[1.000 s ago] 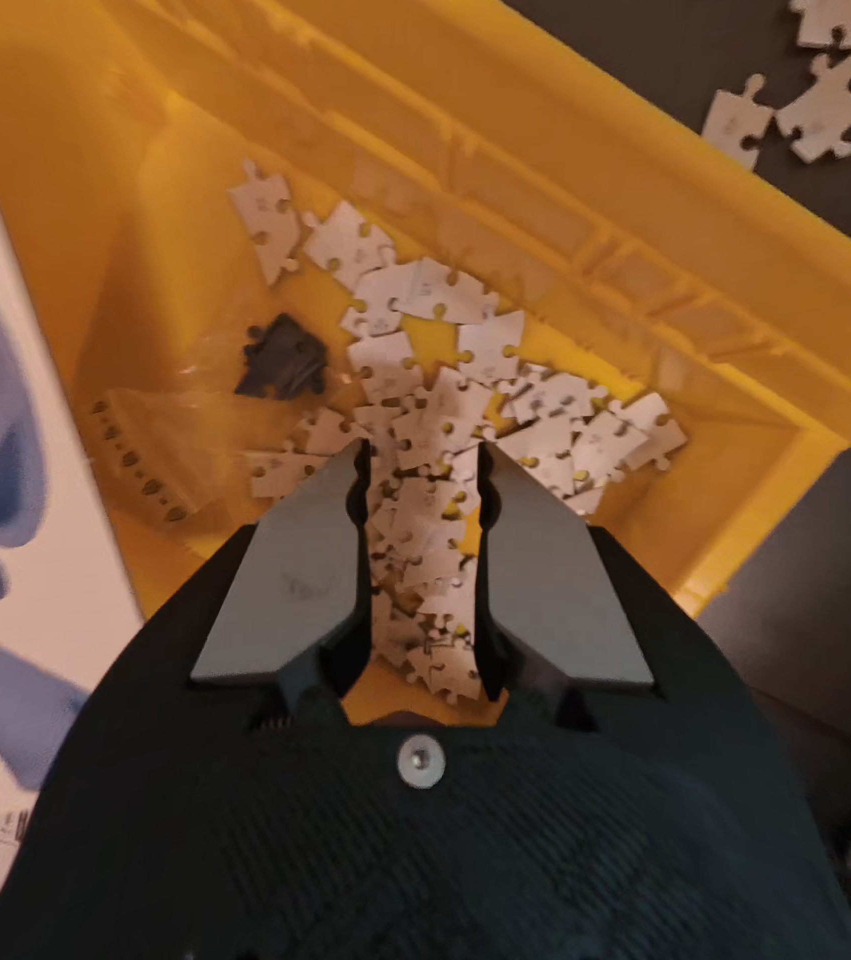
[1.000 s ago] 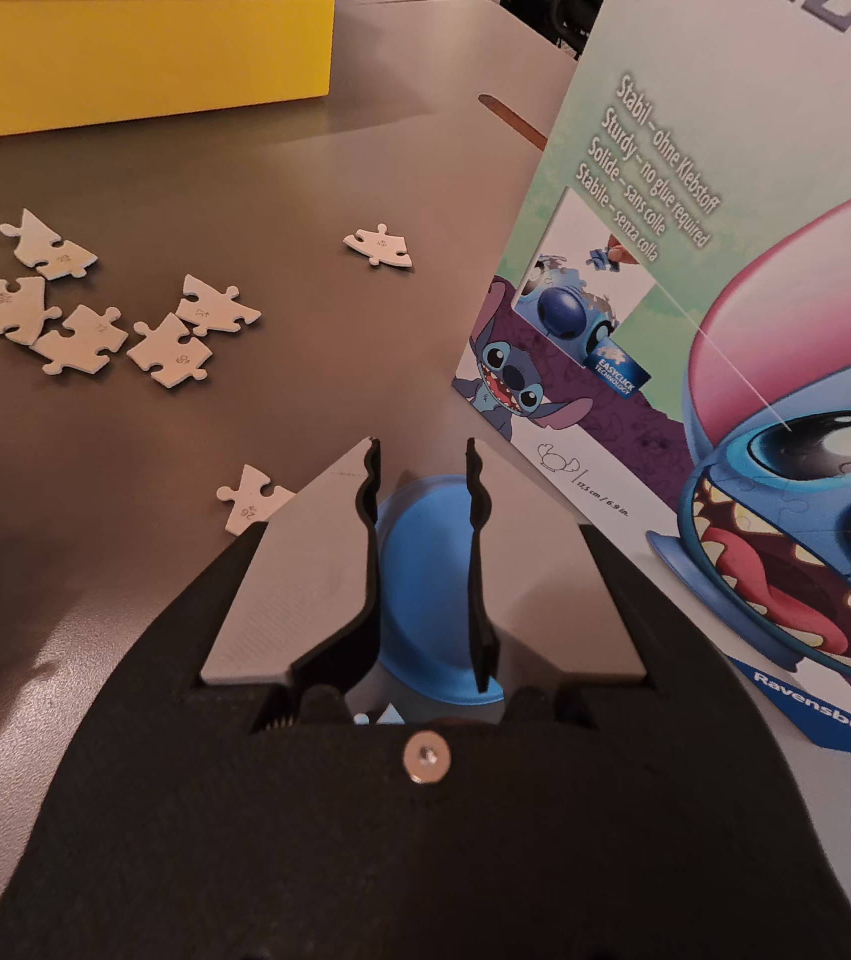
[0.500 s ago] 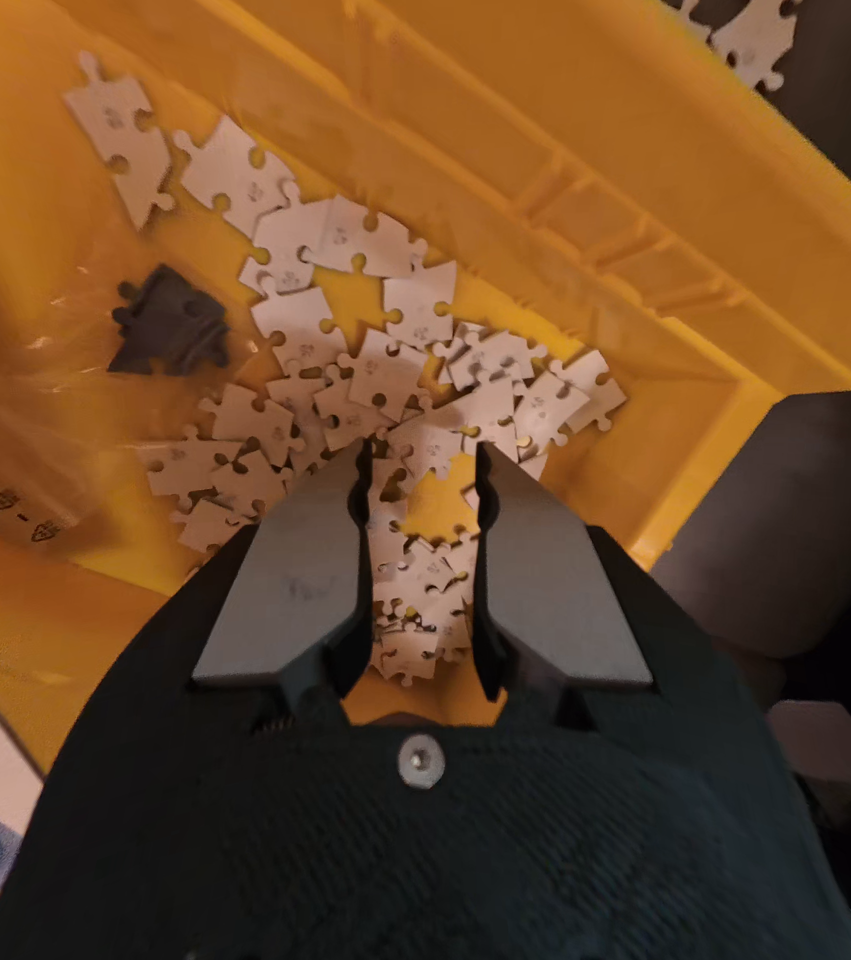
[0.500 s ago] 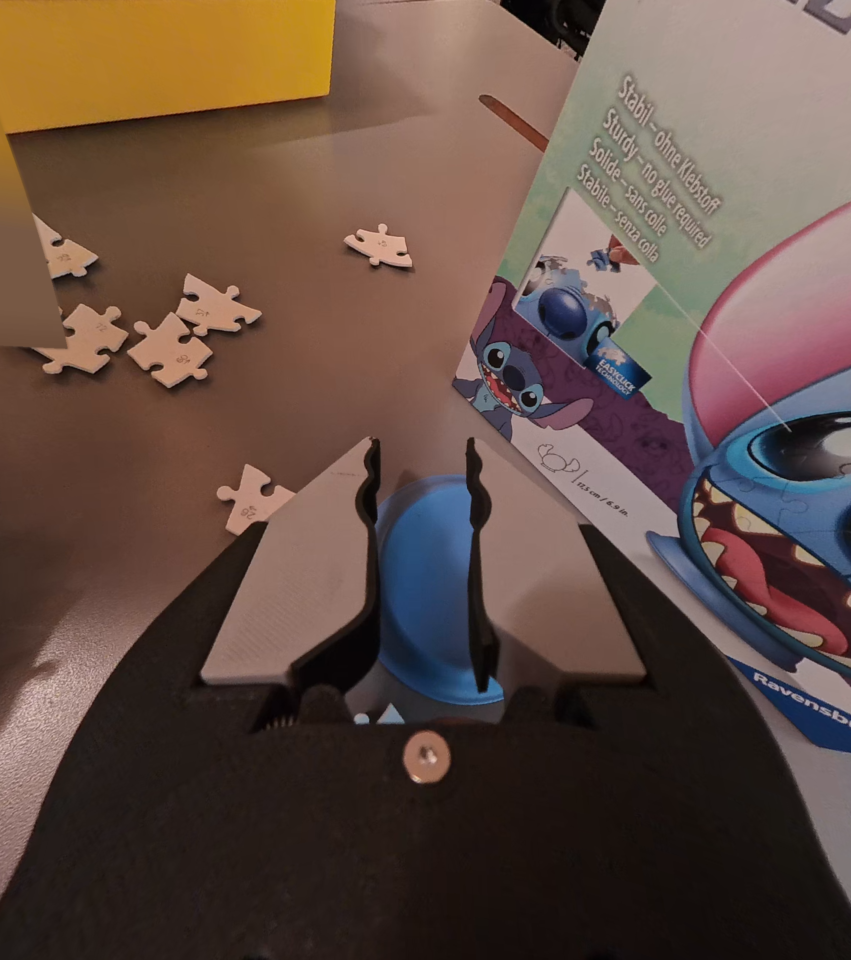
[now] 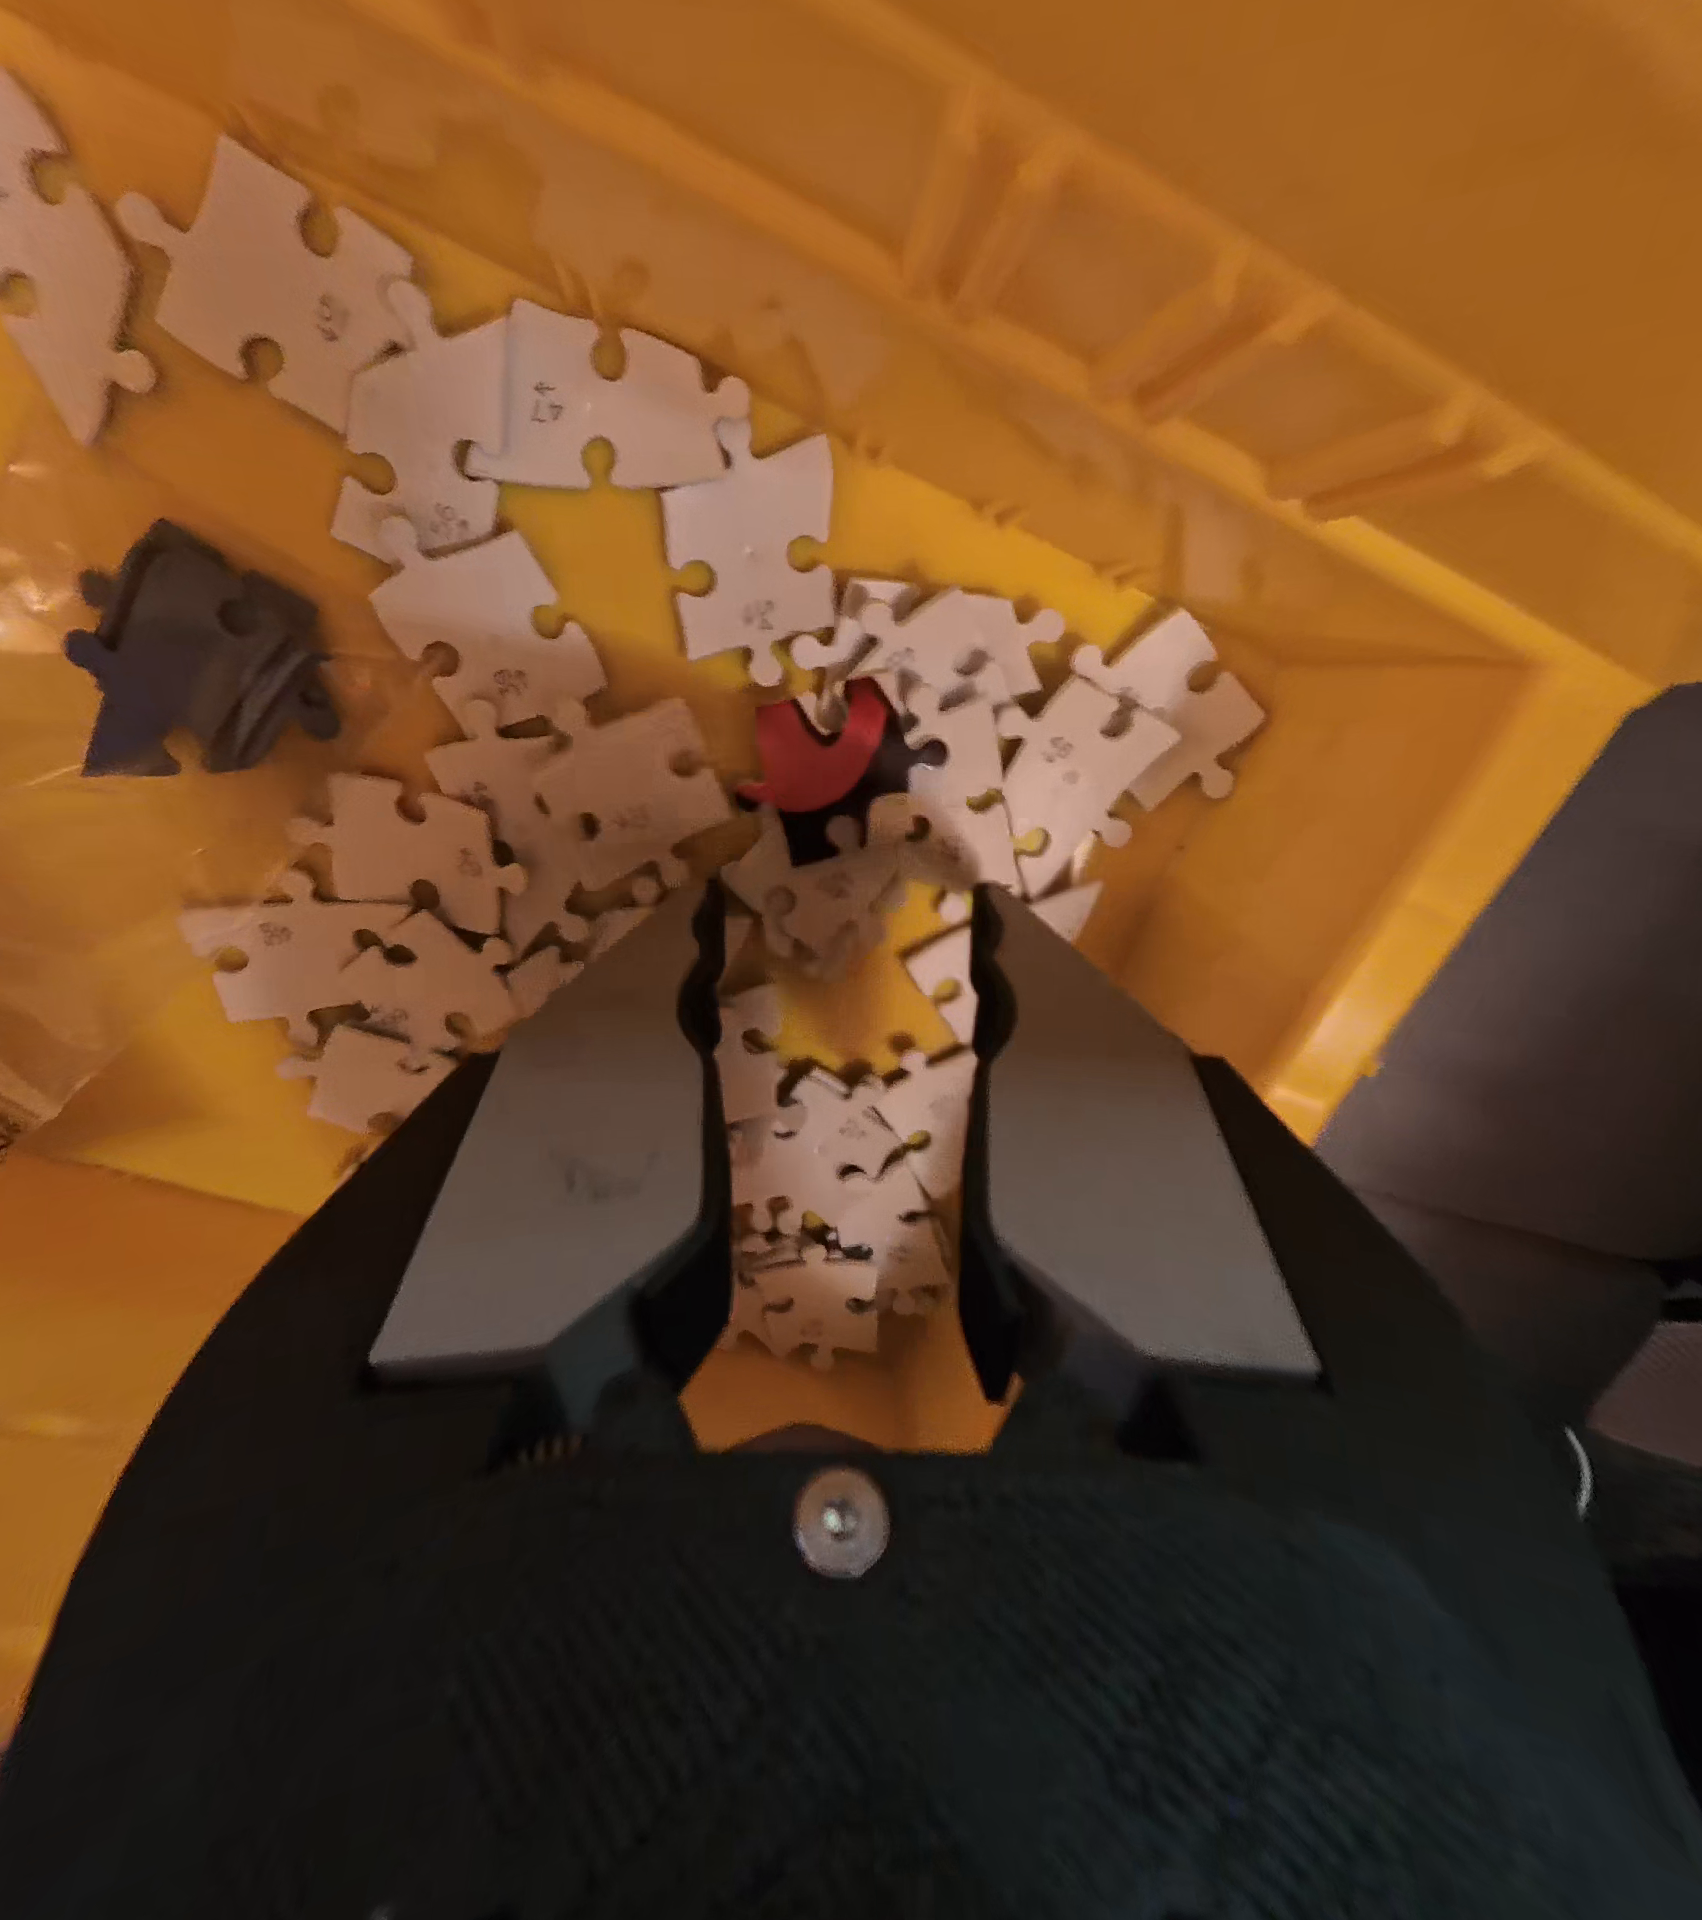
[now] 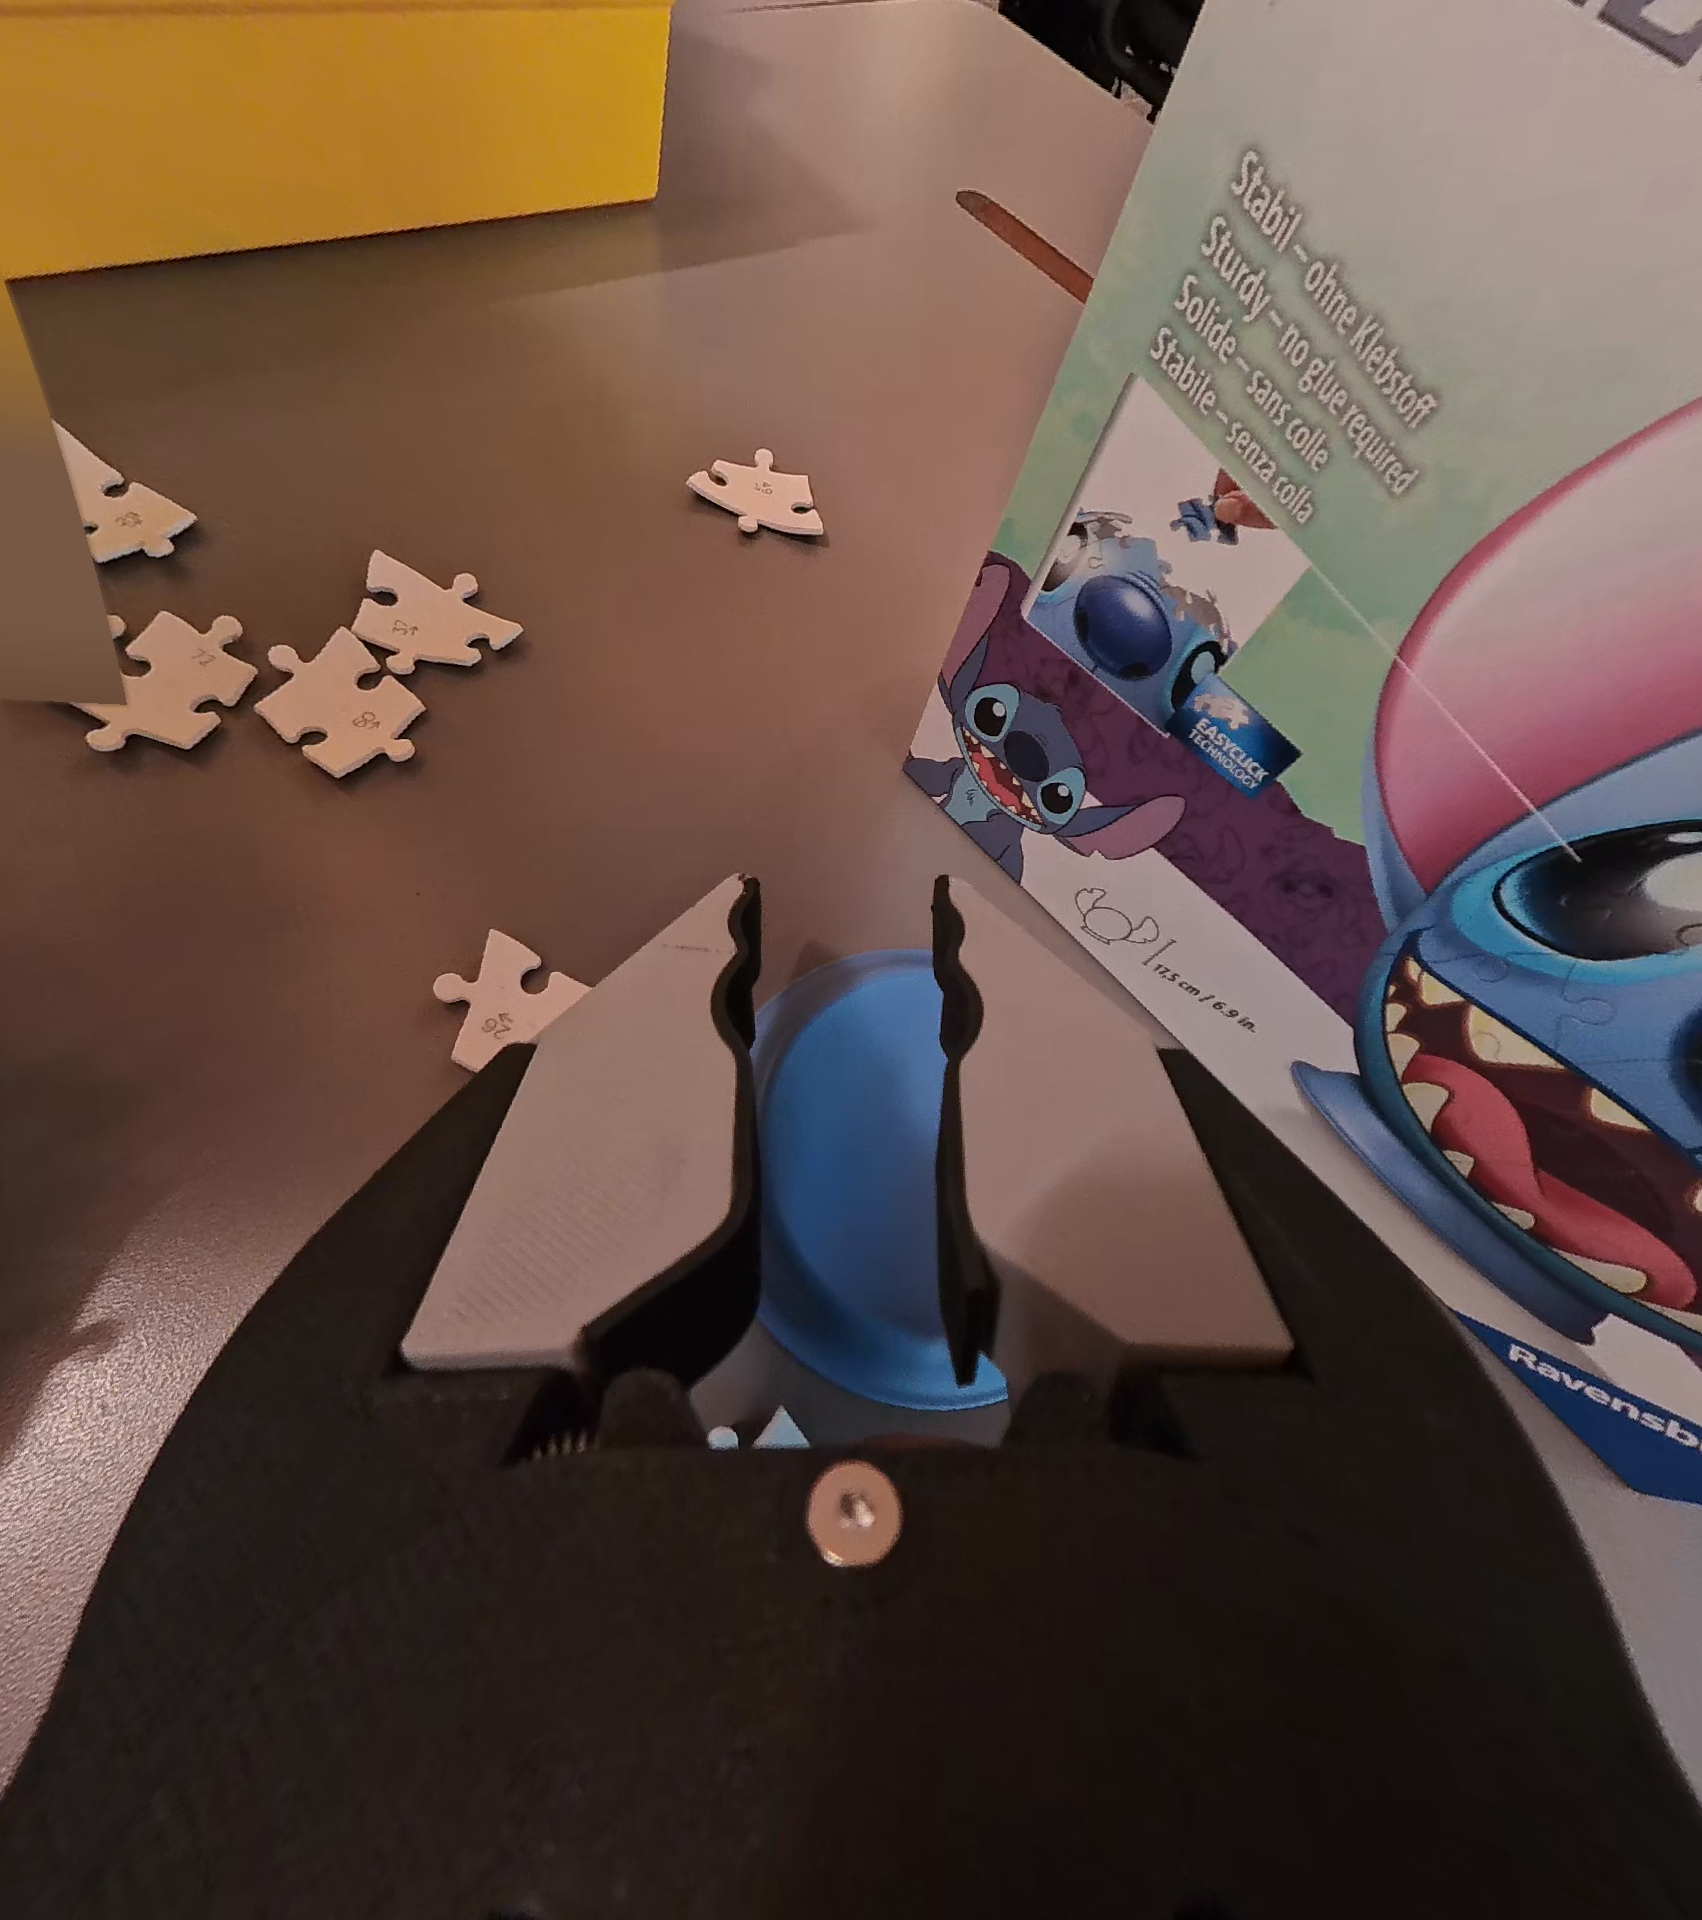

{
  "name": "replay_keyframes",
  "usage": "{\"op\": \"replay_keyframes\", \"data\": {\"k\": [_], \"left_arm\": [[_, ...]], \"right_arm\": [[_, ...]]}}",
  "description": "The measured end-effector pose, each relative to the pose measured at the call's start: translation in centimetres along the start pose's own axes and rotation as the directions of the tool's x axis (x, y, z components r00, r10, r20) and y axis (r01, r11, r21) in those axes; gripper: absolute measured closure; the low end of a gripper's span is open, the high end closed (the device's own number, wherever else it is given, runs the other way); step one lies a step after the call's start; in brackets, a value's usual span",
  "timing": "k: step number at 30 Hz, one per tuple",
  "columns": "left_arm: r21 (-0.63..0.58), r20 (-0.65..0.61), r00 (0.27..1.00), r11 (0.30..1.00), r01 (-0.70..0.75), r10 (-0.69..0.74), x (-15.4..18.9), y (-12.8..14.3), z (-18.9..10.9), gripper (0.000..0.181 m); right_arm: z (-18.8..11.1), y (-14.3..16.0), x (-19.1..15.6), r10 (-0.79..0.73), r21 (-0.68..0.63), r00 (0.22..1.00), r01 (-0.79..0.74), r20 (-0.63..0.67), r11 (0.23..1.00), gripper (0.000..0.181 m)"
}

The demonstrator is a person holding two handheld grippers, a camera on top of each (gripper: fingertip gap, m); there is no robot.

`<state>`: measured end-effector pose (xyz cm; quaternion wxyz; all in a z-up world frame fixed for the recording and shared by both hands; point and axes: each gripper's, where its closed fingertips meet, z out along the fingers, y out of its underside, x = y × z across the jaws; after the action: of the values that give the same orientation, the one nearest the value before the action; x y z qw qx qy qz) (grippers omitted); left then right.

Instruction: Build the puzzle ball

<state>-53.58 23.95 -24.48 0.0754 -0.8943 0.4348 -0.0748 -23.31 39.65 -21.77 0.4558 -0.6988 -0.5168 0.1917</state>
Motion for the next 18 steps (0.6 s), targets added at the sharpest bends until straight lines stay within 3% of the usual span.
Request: {"op": "replay_keyframes", "data": {"k": [5,11,16,18], "left_arm": [[-0.003,0.034,0.999,1.000,-0.009,0.009,-0.3,-0.2,0.2,0.148],[-0.005,0.067,0.998,1.000,-0.015,0.015,-0.8,-0.2,0.0,0.148],[0.077,0.006,0.999,0.996,0.040,-0.041,-1.0,-0.7,-1.6,0.148],[0.095,0.025,0.998,0.993,0.063,-0.066,-1.8,-0.6,-2.0,0.167]], "right_arm": [[0.0,0.0,0.0,0.001,0.001,1.000,-0.001,-0.001,1.000,0.152],[0.0,0.0,0.0,-0.001,0.001,1.000,0.001,0.000,1.000,0.152],[0.0,0.0,-0.1,-0.004,-0.003,1.000,0.004,0.001,1.000,0.152],[0.0,0.0,-0.1,-0.004,-0.003,1.000,0.004,0.001,1.000,0.152]]}}
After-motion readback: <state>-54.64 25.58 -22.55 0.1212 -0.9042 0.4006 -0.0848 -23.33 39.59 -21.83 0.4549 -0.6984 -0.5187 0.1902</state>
